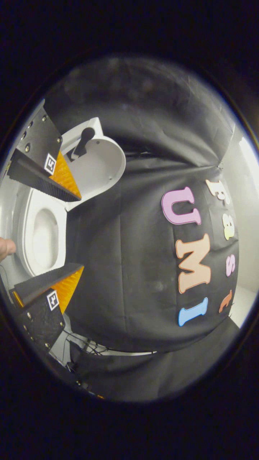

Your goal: Open the toilet lid.

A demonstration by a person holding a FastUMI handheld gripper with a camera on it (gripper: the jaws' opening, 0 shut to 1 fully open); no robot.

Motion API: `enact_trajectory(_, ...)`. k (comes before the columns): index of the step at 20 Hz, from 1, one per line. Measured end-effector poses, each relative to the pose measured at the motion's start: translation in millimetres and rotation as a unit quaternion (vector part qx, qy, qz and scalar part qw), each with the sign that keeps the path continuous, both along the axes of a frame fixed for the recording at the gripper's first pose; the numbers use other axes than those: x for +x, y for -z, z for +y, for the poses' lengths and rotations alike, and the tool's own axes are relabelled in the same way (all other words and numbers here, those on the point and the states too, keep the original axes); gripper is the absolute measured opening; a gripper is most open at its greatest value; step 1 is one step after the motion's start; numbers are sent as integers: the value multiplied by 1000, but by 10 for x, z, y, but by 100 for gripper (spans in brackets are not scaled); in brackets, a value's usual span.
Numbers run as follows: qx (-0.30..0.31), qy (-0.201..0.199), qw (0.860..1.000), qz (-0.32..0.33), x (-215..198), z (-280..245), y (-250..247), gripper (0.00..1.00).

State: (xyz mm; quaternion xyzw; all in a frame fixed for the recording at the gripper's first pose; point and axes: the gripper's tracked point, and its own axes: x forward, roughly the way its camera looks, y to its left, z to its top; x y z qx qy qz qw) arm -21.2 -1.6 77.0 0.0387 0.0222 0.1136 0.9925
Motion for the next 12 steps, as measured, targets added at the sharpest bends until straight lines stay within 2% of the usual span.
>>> enact_trajectory(12,-12,19,1000,14,72,-251,146,100)
